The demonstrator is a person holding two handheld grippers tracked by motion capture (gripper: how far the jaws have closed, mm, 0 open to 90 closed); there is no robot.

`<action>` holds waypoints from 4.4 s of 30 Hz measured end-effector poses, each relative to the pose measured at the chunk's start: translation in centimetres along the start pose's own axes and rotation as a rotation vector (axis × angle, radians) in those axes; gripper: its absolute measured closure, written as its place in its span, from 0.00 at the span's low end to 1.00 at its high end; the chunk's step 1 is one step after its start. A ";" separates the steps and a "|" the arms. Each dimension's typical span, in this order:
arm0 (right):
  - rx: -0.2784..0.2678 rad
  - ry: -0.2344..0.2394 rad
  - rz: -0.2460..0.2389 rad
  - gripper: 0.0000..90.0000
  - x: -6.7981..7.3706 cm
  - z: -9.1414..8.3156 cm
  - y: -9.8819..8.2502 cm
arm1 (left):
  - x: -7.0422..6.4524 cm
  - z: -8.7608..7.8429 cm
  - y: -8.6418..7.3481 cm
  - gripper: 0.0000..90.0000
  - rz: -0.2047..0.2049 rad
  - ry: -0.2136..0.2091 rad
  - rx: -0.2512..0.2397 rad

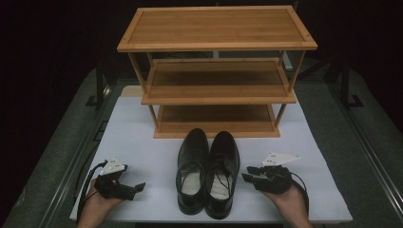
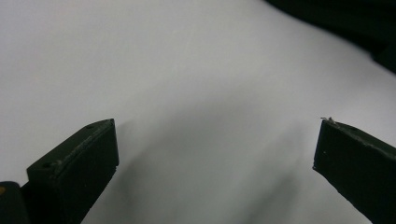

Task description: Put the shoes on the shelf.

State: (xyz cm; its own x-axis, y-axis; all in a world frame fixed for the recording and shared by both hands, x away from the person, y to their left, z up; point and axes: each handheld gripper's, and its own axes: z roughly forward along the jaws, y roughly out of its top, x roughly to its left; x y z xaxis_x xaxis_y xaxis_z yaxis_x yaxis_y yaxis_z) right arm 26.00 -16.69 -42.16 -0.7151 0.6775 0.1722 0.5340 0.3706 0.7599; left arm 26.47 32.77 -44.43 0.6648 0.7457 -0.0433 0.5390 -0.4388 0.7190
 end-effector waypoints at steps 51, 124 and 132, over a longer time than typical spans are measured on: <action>-0.032 0.117 -0.081 0.54 2.6 2.3 5.0 | -7.7 4.3 12.0 0.55 0.181 -0.314 -0.102; -0.207 -0.128 0.017 0.97 -8.7 4.0 11.1 | -2.3 10.0 19.5 0.97 0.092 0.000 -0.287; -0.211 -0.179 0.021 0.97 -9.3 6.2 11.6 | -2.4 12.4 19.8 0.97 0.080 0.048 -0.296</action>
State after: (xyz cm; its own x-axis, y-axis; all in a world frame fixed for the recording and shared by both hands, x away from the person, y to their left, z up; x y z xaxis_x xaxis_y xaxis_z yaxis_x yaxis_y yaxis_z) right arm 41.66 -14.71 -38.84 -0.6037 0.7921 0.0898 0.4285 0.2274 0.8745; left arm 42.01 16.07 -38.72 0.6702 0.7406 0.0494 0.3074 -0.3375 0.8897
